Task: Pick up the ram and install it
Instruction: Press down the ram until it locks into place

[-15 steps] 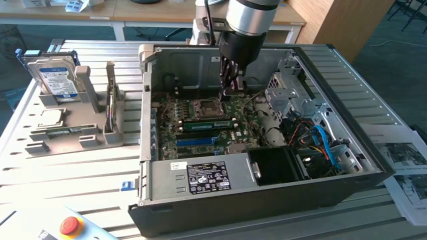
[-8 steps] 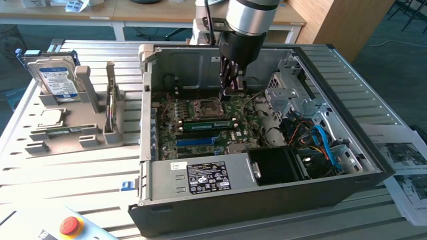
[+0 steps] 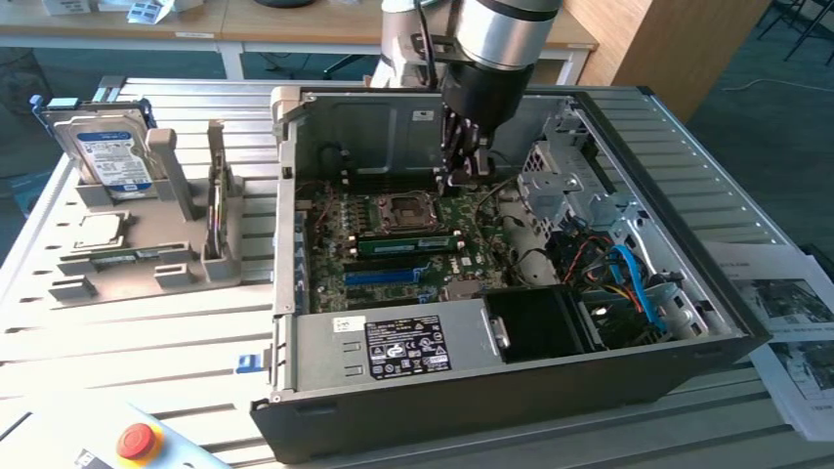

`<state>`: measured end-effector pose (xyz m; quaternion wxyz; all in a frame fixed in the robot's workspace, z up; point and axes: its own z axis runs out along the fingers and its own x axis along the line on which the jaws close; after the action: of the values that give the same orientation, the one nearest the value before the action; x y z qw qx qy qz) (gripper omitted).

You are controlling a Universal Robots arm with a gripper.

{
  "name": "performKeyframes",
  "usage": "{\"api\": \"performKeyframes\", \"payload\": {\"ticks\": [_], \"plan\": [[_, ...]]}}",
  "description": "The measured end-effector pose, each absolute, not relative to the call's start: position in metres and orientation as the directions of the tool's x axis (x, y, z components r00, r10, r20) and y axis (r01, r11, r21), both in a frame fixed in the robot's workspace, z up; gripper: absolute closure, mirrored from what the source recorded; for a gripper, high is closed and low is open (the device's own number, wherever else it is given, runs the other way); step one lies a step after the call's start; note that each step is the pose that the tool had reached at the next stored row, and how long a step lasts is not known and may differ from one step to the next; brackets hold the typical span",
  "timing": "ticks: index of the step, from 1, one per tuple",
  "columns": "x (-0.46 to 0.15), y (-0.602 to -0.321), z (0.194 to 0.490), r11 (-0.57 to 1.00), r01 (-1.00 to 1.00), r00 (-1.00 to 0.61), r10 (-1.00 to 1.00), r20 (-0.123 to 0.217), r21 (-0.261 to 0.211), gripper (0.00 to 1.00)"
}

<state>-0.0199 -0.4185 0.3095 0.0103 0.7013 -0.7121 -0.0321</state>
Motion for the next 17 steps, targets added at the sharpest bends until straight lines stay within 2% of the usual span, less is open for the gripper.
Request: {"api": "performKeyframes", "payload": {"ticks": [17], "plan": [[0.002, -0.418, 0.309, 0.014, -0.998, -0.016, -0.999, -0.030, 0.060, 0.90]]}}
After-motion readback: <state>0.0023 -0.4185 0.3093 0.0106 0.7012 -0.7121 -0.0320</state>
